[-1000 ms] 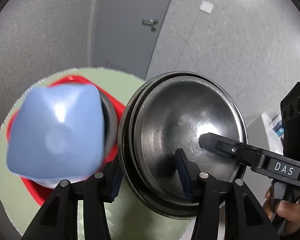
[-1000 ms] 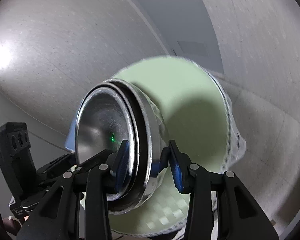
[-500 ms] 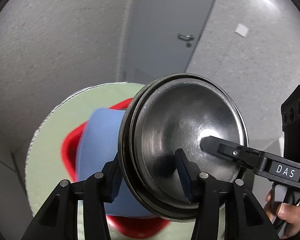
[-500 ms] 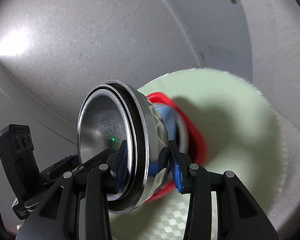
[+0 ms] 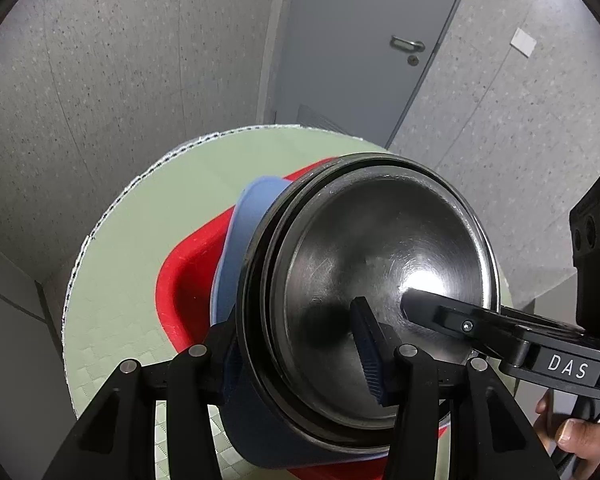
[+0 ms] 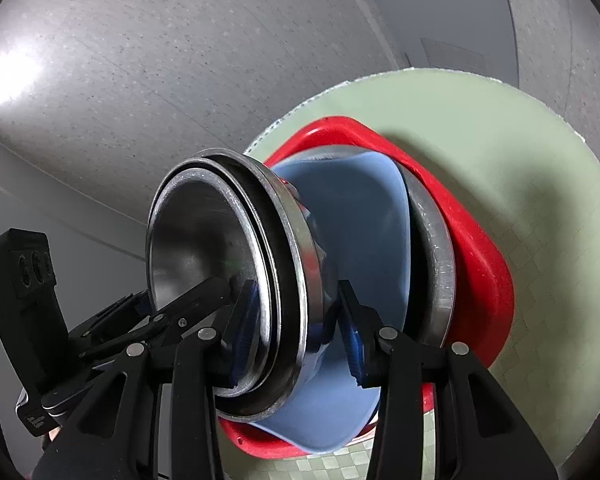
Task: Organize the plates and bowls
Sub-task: 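Lower the stacked steel bowls into the light blue bowl in the basin, then open both grippers and pull them back from the basin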
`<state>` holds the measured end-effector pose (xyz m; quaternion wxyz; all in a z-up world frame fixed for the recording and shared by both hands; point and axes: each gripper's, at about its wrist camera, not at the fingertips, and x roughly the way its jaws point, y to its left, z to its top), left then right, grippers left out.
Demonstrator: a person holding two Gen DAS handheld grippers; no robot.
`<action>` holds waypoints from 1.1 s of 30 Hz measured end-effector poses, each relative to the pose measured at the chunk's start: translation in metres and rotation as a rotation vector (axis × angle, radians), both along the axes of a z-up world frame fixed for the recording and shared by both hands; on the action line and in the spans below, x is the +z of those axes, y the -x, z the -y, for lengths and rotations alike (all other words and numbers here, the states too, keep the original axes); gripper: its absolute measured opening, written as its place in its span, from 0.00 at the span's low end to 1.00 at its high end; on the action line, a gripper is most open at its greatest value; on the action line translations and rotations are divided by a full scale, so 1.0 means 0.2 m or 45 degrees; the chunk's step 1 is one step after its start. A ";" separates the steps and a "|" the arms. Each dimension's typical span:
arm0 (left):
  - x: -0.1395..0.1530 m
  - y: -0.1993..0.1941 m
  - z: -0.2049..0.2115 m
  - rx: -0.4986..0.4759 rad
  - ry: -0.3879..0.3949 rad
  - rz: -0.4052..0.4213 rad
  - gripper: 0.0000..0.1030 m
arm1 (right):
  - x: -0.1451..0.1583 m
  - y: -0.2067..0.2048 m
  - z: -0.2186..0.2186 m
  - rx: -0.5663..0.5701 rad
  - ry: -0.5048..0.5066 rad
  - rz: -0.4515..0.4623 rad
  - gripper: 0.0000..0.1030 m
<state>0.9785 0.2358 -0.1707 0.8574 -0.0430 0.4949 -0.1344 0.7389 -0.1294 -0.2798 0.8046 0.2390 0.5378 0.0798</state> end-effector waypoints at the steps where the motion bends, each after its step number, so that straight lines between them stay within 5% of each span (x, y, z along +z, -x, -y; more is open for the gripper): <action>1: -0.01 -0.01 0.01 0.000 -0.002 -0.003 0.45 | -0.01 0.00 0.00 0.000 0.006 -0.007 0.38; 29: -0.09 -0.14 -0.02 -0.010 0.033 -0.072 0.51 | 0.04 0.00 -0.10 0.003 0.261 -0.026 0.43; 33: -0.03 -0.11 -0.05 0.012 0.034 -0.018 0.61 | 0.11 0.02 -0.11 -0.020 0.348 0.021 0.56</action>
